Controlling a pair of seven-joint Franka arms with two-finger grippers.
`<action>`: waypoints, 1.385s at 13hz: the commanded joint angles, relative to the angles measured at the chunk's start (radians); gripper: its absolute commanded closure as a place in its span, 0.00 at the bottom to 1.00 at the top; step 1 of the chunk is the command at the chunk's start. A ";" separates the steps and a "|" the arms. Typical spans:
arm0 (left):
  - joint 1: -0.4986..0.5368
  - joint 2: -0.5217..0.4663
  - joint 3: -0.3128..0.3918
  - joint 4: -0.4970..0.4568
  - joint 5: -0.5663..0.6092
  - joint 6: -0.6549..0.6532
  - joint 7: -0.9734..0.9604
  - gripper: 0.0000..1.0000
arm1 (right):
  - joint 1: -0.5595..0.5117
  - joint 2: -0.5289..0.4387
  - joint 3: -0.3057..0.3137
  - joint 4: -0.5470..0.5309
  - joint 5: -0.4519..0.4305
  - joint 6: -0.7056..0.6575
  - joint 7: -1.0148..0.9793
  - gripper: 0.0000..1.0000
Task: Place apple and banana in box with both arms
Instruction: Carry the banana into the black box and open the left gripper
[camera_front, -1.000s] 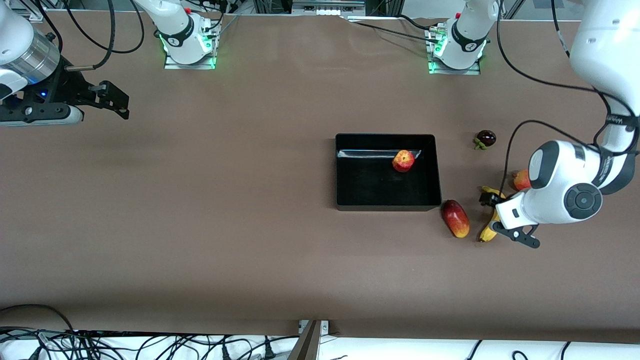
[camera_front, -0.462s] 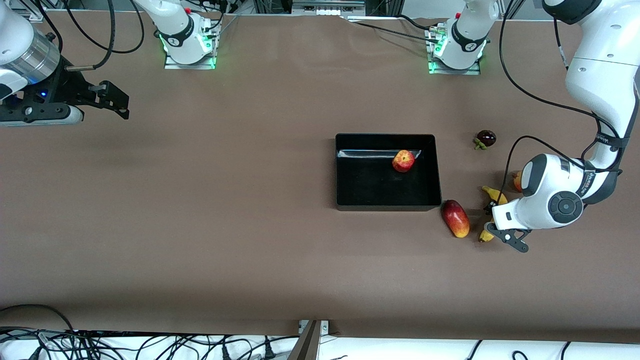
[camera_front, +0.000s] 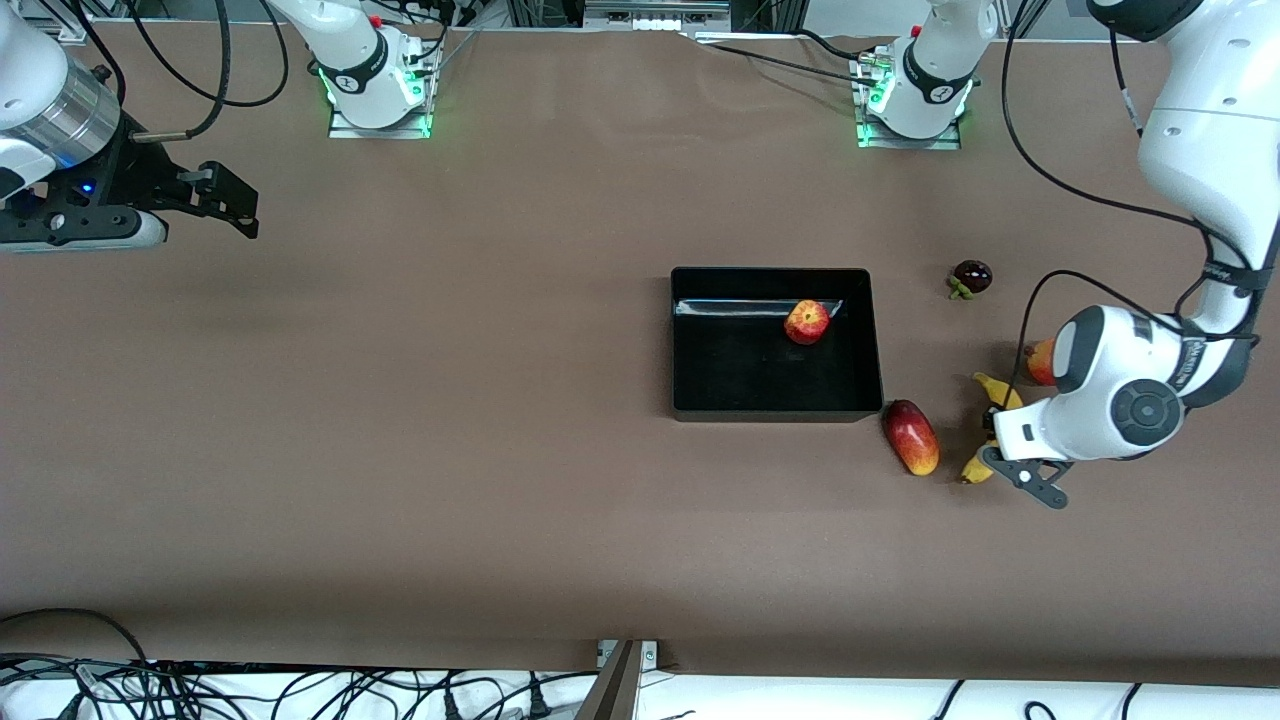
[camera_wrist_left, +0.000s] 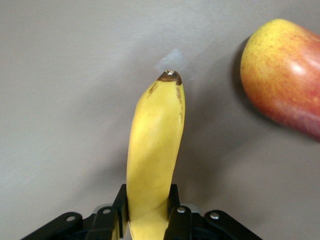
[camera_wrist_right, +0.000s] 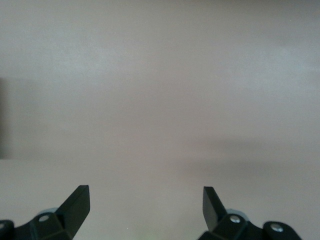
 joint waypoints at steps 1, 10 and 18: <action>-0.002 -0.169 -0.039 0.043 -0.064 -0.251 -0.097 1.00 | -0.003 0.005 0.009 0.020 -0.008 -0.021 0.013 0.00; -0.161 -0.205 -0.294 0.143 -0.302 -0.503 -0.654 1.00 | -0.003 0.005 0.009 0.020 -0.008 -0.021 0.013 0.00; -0.292 -0.127 -0.288 -0.073 -0.287 -0.155 -0.847 1.00 | -0.003 0.005 0.009 0.019 -0.008 -0.021 0.011 0.00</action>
